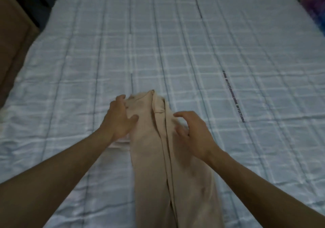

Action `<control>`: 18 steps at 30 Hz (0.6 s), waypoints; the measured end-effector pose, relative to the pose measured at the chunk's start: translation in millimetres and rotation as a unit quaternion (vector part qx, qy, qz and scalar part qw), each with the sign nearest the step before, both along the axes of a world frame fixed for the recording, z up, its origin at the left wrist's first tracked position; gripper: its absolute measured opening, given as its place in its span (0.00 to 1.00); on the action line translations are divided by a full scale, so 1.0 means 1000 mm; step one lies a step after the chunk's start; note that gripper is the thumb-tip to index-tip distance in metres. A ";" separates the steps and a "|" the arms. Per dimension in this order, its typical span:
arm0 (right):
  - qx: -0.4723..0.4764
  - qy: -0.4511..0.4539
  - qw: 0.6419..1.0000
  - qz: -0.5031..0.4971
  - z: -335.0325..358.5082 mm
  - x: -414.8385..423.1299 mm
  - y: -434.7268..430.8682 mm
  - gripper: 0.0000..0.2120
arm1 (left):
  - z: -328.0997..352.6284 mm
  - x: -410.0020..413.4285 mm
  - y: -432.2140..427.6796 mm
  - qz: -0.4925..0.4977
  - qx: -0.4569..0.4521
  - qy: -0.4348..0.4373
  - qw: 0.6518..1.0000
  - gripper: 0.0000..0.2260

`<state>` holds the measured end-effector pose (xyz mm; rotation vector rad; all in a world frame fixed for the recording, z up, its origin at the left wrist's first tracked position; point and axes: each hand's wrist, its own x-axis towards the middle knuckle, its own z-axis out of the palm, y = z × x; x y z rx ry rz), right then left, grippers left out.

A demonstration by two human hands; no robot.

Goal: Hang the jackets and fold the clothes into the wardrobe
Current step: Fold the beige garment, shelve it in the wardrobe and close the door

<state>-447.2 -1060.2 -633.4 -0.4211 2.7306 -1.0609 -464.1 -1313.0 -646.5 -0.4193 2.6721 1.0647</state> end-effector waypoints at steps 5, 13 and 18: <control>0.043 -0.153 0.987 0.015 -0.015 -0.052 -0.024 0.25 | -0.004 -0.022 0.008 0.163 0.121 -0.056 0.978 0.40; 0.034 -0.145 0.989 0.023 -0.027 -0.069 -0.022 0.13 | -0.003 -0.015 0.013 0.209 0.178 -0.001 0.962 0.09; -0.061 -0.088 0.993 0.042 0.009 -0.050 -0.005 0.11 | 0.034 0.004 0.018 0.177 0.184 0.085 0.963 0.09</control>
